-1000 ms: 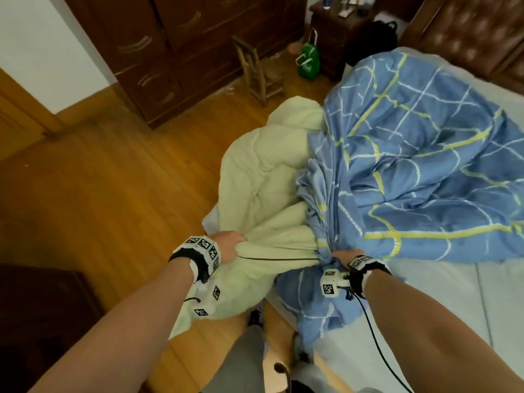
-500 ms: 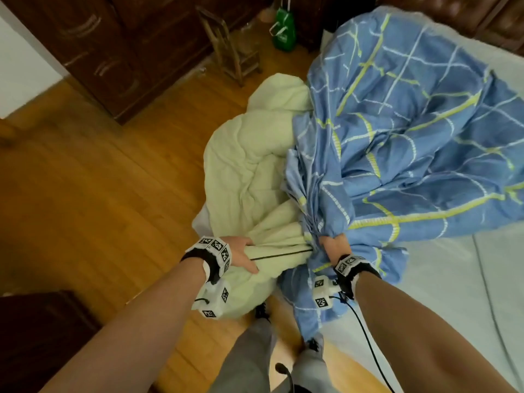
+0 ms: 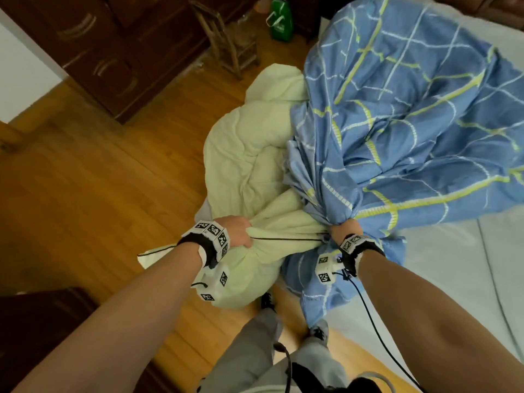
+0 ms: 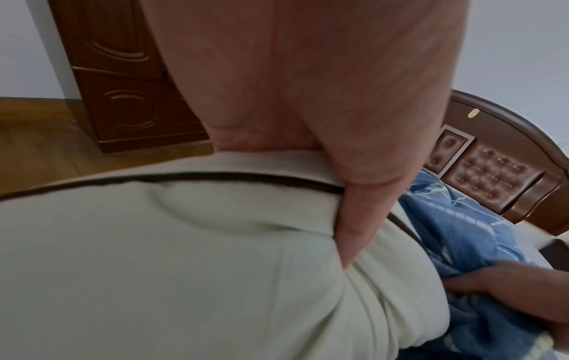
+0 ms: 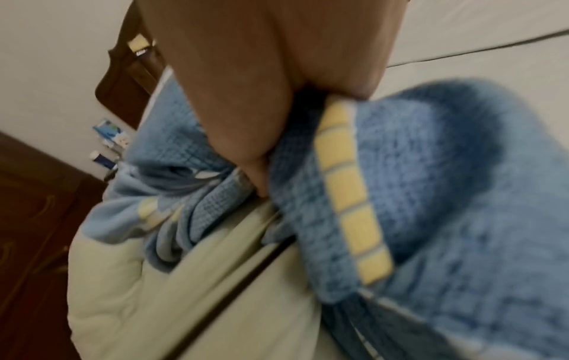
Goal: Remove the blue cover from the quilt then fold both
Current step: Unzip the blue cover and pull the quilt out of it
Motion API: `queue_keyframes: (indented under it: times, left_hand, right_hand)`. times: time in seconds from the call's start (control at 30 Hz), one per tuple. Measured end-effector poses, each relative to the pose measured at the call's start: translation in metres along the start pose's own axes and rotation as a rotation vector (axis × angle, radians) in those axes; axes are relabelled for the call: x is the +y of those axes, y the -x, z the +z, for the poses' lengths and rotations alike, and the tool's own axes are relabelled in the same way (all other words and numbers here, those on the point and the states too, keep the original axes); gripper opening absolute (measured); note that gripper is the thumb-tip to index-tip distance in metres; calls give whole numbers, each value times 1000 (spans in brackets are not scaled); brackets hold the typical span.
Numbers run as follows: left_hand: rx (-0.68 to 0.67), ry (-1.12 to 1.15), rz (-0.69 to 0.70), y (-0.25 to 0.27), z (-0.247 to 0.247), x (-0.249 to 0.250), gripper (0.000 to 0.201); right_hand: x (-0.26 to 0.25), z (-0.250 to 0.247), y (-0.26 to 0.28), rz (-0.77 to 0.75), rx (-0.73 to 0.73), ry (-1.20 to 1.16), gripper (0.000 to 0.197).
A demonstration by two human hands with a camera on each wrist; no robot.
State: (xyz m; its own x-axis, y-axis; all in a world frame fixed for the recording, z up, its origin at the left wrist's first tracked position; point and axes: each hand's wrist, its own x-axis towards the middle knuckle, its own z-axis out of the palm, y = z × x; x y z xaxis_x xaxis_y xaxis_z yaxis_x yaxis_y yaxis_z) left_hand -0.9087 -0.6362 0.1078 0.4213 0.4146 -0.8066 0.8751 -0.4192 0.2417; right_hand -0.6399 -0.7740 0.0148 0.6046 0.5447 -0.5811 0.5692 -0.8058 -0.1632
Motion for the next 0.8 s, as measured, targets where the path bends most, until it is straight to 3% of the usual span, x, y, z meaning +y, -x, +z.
queue_keyframes:
  times: [0.1,0.17,0.27,0.37,0.43,0.5,0.57,0.67,0.8]
  left_hand:
    - [-6,-92,-41,-5,8,8,35]
    - [-4,-172,-21,-11,15,23,55]
    - [63,-106,84,-23,32,67,88]
    - [135,-84,192,-33,52,132,111]
    - [207,-103,211,-39,64,171,99]
    - [331,-126,201,-46,66,196,70]
    - [374,-148,187,-51,62,209,51]
    - [324,-189,168,-55,53,222,32]
    - [330,-216,150,-38,37,230,23]
  right_hand:
    - [19,-14,10,-58,127,-269,38]
    - [33,-28,19,-63,154,-250,37]
    - [44,-53,30,-135,156,-257,42]
    - [41,-70,50,-412,145,-413,43]
    - [39,-84,65,-347,124,-498,38]
    - [45,-91,66,-216,100,-644,37]
    - [53,-93,68,-182,91,-543,39]
    - [60,-92,68,-127,76,-346,45]
    - [75,-89,65,-4,70,-71,33]
